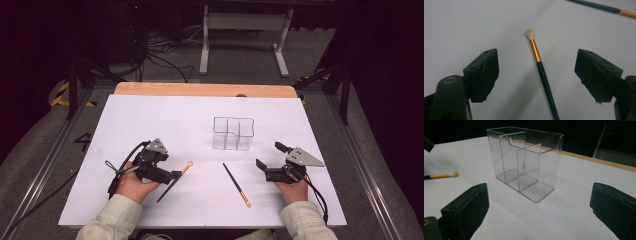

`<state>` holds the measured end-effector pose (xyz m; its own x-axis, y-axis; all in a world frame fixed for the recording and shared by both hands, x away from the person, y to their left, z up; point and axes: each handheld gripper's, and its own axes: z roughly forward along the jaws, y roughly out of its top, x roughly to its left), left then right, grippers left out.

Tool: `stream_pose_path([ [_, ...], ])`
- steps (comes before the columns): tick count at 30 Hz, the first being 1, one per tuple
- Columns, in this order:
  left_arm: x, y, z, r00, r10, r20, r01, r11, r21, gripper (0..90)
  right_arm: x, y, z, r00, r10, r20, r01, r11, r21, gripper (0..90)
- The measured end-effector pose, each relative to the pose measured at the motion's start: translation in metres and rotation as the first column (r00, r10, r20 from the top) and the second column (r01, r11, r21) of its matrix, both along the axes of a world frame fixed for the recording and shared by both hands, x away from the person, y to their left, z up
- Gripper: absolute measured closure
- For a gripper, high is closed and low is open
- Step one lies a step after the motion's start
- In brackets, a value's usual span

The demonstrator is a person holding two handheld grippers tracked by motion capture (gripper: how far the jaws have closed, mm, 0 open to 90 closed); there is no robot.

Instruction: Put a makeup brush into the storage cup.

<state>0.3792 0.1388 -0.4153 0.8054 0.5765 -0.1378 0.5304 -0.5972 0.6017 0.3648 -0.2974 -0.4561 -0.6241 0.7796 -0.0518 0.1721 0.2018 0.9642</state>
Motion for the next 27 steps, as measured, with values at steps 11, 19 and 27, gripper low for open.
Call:
stream_pose_path([
  [11,-0.003,-0.012,-0.001,0.9983,-0.019,-0.056,0.025,0.9933,0.113,24.6,0.000,0.001,0.000,0.9999,0.017,0.002,-0.017,1.000,-0.014,6.8],
  [19,-0.002,-0.016,-0.005,0.9974,-0.019,-0.069,0.030,0.9879,0.152,26.3,0.000,0.002,0.000,0.9998,0.021,0.002,-0.021,1.000,-0.018,7.8],
  [27,-0.001,-0.022,-0.010,0.9961,-0.019,-0.086,0.036,0.9796,0.198,31.7,-0.001,0.002,0.000,0.9998,0.021,0.001,-0.021,1.000,-0.022,9.0],
])
